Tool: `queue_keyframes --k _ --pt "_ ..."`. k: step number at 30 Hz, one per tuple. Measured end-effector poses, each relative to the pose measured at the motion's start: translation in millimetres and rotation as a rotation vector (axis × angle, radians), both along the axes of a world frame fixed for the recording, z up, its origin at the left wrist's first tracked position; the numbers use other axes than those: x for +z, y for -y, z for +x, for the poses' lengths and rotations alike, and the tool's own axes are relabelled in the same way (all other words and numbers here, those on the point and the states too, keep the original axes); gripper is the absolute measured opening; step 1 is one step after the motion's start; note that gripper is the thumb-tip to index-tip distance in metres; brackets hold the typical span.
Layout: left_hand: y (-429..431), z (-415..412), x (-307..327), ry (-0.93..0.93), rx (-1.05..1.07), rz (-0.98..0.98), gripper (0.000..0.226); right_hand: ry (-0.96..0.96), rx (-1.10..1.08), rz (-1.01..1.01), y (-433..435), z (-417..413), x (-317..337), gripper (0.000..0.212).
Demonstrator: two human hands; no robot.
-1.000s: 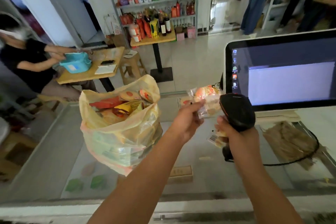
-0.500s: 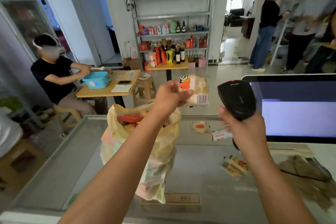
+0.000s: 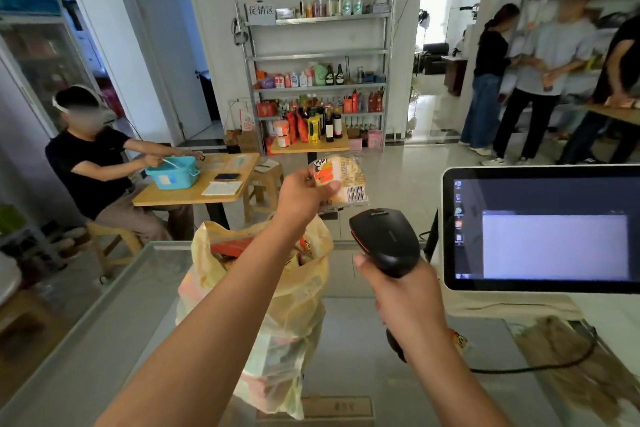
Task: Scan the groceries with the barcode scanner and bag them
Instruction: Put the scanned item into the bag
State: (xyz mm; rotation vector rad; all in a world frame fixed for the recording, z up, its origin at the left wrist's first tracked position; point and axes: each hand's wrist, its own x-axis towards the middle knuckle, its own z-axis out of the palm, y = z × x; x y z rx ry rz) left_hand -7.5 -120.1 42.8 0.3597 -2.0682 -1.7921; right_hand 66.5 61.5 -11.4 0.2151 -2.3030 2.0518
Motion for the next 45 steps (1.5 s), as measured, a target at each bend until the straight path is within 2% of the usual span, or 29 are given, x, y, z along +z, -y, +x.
queue_keyframes --k 5,13,21,26,29,31,33,34,39,45 --pt "-3.3 -0.9 3.6 0.0 -0.017 -0.011 0.016 0.002 -0.002 -0.008 -1.5 -0.3 2.1 0.02" --pt "-4.2 2.1 3.6 0.011 -0.034 -0.001 0.025 0.007 0.016 0.011 -5.8 0.8 6.7 0.022" --pt "15.7 27.9 2.9 0.002 0.005 -0.046 0.017 0.011 0.071 -0.029 -0.4 0.9 1.6 0.021" --pt "60.9 57.7 -15.7 0.096 0.093 -0.513 0.006 0.043 0.113 -0.029 7.6 3.9 -4.9 0.025" --pt "79.7 70.5 -29.0 0.192 0.071 -0.814 0.026 0.057 0.131 -0.017 13.3 6.4 -8.5 0.03" --pt "85.6 77.8 -32.8 0.384 -0.065 -0.994 0.038 0.063 0.137 -0.01 15.9 7.3 -9.5 0.025" --pt "87.7 84.0 -33.2 0.552 -0.226 -1.047 0.048 0.069 0.133 -0.015 17.2 7.4 -9.8 0.02" --pt "87.6 87.0 -31.4 0.576 -0.251 -1.068 0.05 0.072 0.132 -0.019 17.8 7.7 -9.6 0.019" --pt "86.7 87.4 -27.7 0.438 -0.146 -1.191 0.05 0.081 0.138 -0.03 17.3 10.3 -7.3 0.02" --pt "80.7 82.8 -31.9 0.394 -0.145 -1.151 0.054 0.101 0.122 -0.063 11.4 11.8 -5.0 0.02"
